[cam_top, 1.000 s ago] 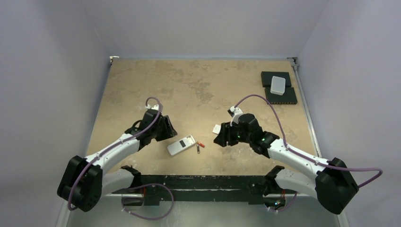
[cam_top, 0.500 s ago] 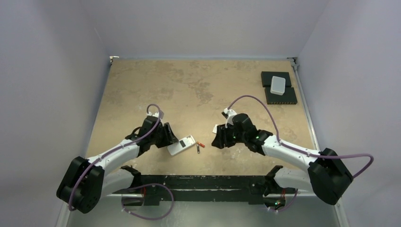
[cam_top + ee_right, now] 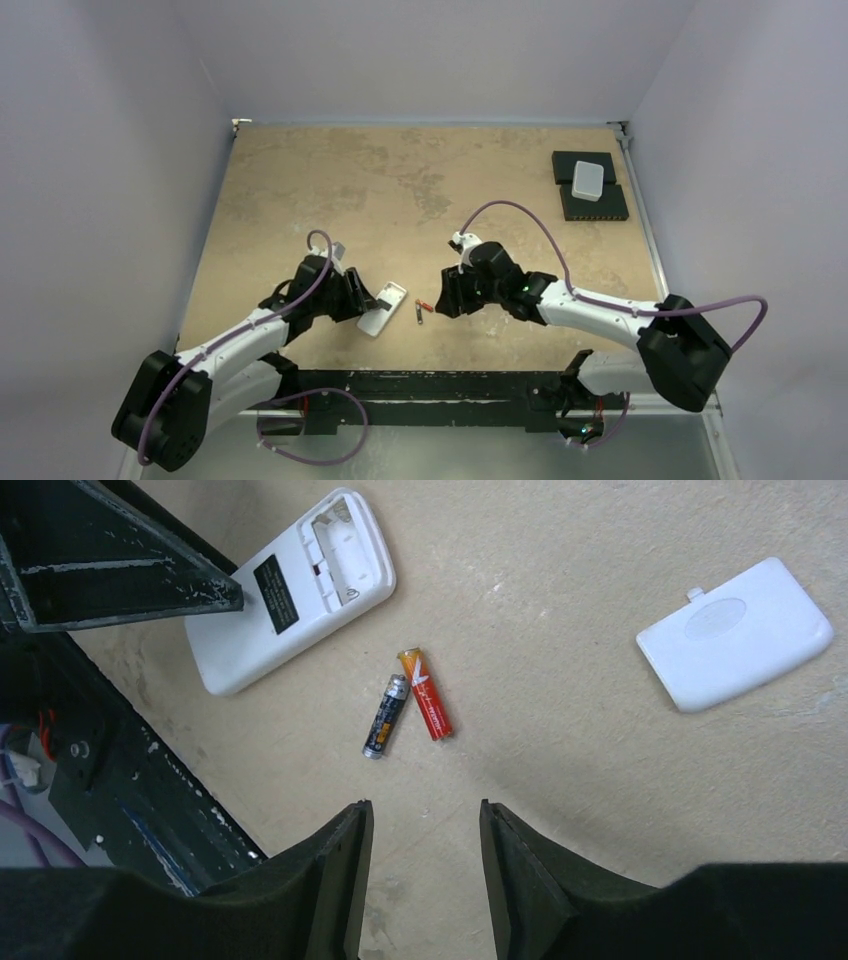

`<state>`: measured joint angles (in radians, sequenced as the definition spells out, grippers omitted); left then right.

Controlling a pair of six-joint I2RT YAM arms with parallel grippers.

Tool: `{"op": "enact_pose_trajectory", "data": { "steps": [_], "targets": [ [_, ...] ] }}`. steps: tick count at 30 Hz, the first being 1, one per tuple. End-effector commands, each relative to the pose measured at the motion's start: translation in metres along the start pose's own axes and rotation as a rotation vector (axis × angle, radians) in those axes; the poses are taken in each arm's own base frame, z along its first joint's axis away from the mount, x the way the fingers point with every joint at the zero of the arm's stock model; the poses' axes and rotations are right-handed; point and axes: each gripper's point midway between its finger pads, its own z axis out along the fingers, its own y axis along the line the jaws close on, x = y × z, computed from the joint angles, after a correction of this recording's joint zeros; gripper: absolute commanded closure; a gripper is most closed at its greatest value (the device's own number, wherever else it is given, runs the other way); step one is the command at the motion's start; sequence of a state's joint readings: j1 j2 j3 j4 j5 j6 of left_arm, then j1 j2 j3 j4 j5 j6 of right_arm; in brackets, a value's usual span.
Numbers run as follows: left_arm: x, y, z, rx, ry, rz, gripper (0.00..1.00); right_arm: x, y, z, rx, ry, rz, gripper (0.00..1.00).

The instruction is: Load the batteries into the remote control

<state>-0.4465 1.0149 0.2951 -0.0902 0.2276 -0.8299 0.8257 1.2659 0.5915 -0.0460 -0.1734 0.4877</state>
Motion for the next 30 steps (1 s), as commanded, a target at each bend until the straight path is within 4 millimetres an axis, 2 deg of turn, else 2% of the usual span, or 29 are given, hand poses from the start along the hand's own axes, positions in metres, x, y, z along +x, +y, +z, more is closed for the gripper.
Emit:
{"op": "enact_pose_trajectory", "data": {
  "steps": [1,7,21,30],
  "targets": [
    [0.001,-0.017,-0.005,0.083,-0.008,-0.015,0.54,-0.022,0.012,0.005,0.02,-0.05,-0.031,0.49],
    [0.005,-0.02,-0.01,0.108,-0.011,-0.027,0.54,-0.028,0.014,0.014,0.067,-0.038,-0.068,0.5],
    [0.013,-0.017,-0.014,0.123,-0.003,-0.035,0.54,-0.022,0.01,0.038,0.182,0.039,-0.154,0.54],
    [0.006,-0.024,-0.022,0.125,-0.021,-0.017,0.5,-0.015,0.011,0.046,0.217,0.079,-0.185,0.56]
  ]
}}
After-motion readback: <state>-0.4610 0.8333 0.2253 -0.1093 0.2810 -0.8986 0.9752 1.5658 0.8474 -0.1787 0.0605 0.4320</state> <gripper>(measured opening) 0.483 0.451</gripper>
